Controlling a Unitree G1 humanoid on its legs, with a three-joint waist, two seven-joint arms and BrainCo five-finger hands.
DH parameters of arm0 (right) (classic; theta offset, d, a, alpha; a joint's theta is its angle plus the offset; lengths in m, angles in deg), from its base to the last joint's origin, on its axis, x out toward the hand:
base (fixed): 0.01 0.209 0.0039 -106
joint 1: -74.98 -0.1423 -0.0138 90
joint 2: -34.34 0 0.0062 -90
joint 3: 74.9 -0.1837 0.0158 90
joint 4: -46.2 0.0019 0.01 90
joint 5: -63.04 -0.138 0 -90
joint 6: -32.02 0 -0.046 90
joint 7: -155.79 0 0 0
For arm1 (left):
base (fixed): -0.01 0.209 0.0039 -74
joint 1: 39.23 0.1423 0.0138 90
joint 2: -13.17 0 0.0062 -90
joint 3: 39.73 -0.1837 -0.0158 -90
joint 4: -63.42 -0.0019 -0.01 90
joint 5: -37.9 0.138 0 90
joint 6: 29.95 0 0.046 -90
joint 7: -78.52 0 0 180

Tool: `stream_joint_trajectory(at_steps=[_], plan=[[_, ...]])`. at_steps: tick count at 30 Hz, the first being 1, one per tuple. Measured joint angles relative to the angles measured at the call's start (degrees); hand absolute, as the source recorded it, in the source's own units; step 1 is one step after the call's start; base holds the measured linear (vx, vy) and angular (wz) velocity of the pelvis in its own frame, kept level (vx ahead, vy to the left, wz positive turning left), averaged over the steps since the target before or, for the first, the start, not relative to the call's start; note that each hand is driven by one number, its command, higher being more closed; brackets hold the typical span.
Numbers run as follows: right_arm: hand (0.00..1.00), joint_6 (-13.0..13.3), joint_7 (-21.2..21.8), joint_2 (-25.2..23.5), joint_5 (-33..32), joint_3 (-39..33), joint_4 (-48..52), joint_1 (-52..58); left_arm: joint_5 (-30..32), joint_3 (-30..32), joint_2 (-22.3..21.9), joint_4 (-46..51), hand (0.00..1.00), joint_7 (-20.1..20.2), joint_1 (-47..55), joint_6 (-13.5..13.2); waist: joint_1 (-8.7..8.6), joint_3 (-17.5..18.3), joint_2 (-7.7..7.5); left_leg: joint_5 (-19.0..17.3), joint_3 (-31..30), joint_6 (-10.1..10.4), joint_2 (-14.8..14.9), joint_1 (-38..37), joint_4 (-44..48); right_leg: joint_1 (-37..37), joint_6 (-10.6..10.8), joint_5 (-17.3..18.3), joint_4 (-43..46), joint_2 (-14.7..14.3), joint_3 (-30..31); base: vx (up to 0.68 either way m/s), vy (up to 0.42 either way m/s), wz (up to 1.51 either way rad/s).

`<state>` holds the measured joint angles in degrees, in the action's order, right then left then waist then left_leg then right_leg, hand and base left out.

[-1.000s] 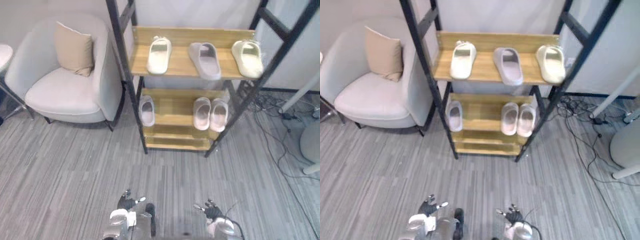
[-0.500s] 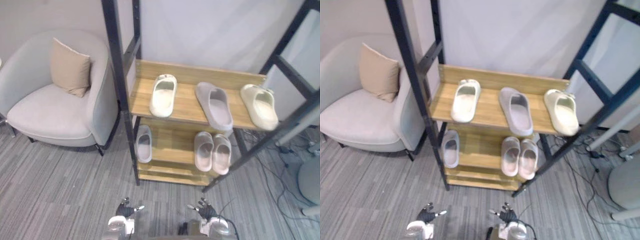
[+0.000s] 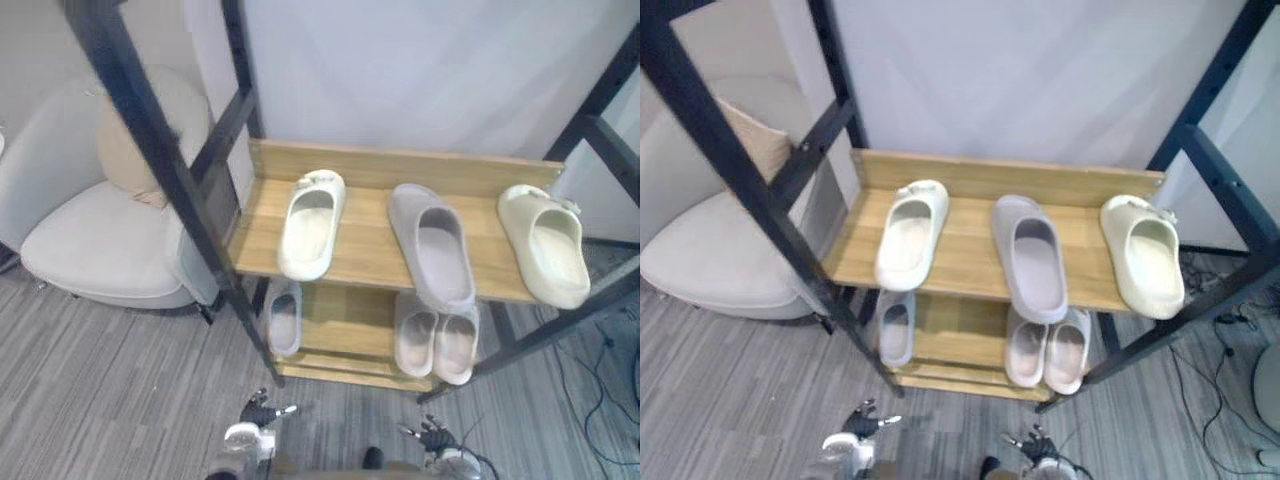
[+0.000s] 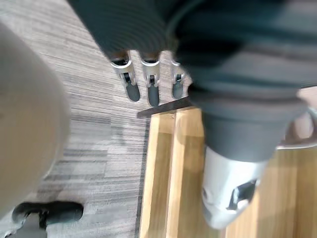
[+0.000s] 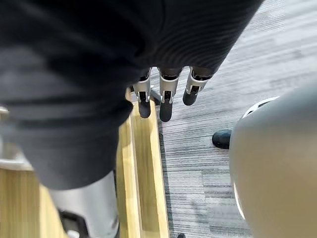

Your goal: Organize the slippers on the shoe rack

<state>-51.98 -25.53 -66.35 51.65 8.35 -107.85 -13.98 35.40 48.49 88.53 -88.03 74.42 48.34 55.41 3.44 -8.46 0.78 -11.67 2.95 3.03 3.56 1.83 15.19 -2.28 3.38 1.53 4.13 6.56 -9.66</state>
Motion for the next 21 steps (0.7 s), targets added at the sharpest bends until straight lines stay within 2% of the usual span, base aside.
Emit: stream_joint_trajectory(at_steps=[2,3,6,10,14,18,21], plan=[[0.0,-0.02,0.3,-1.22,0.04,0.28,0.31,0.12,0.12,-0.18,1.58,0.01,0.0,-0.26,0.33,0.07,0.36,0.88,-1.31,0.49,1.4,-0.39,-1.37,-1.5,-1.82,0.19,0.49,-0.19,-0.62,1.01,1.94,0.1,0.13,-0.34],[0.0,-0.01,0.29,-1.52,0.04,0.26,0.27,0.44,0.12,-0.54,2.57,-0.55,0.0,-0.24,0.9,0.19,-0.15,1.31,-2.12,0.55,1.76,-0.51,-2.11,-1.99,-2.38,0.16,0.9,0.1,-0.42,1.72,2.49,0.1,0.139,-0.23],[0.0,0.03,0.24,-1.58,-0.1,0.08,0.25,2.2,0.12,-1.81,3.79,-0.93,0.0,-0.22,0.99,0.05,-0.18,1.9,-2.88,1.27,2.36,-1.63,-3.37,-3.5,-5.04,0.12,1.12,0.25,-0.79,2.49,2.96,0.05,0.08,-0.09],[0.0,0.09,0.22,-1.4,-0.07,0.08,0.21,2.47,0.13,-2.05,4.2,-2.16,0.0,-0.18,1.36,0.07,-0.33,2.68,-2.61,2.65,2.68,-1.69,-3.84,-4.91,-8.17,0.05,1.25,0.32,-1.87,2.47,3.7,0.02,0.017,-0.07],[0.0,0.2,0.19,-0.64,-0.53,0.19,0.17,2.83,0.15,-2.26,4.01,-3.43,0.0,-0.14,1.45,0.07,-0.46,3.66,-1.39,3.43,1.83,-1.43,-3.63,-5.04,-9.64,0.17,1.54,0.28,-2.6,2.09,3.27,0.0,-0.029,0.05],[0.0,0.62,-0.08,-0.56,-1.15,0.69,1.04,2.93,0.15,-2.61,4.27,-3.84,0.0,-0.26,1.65,0.07,-0.69,4.1,-1.58,4.24,1.45,-1.26,-3.35,-5.35,-11.32,0.26,1.85,0.04,-3.51,1.74,2.98,-0.01,-0.021,0.05],[0.0,1.09,-1.41,-0.41,-2.27,1.33,9.36,6.0,0.12,-2.59,4.57,-3.8,0.0,-0.7,1.88,0.07,-0.75,4.37,-2.11,4.23,2.24,-1.25,-3.09,-5.28,-11.82,0.95,1.92,-0.11,-3.69,1.46,4.01,0.0,-0.006,-0.14]])
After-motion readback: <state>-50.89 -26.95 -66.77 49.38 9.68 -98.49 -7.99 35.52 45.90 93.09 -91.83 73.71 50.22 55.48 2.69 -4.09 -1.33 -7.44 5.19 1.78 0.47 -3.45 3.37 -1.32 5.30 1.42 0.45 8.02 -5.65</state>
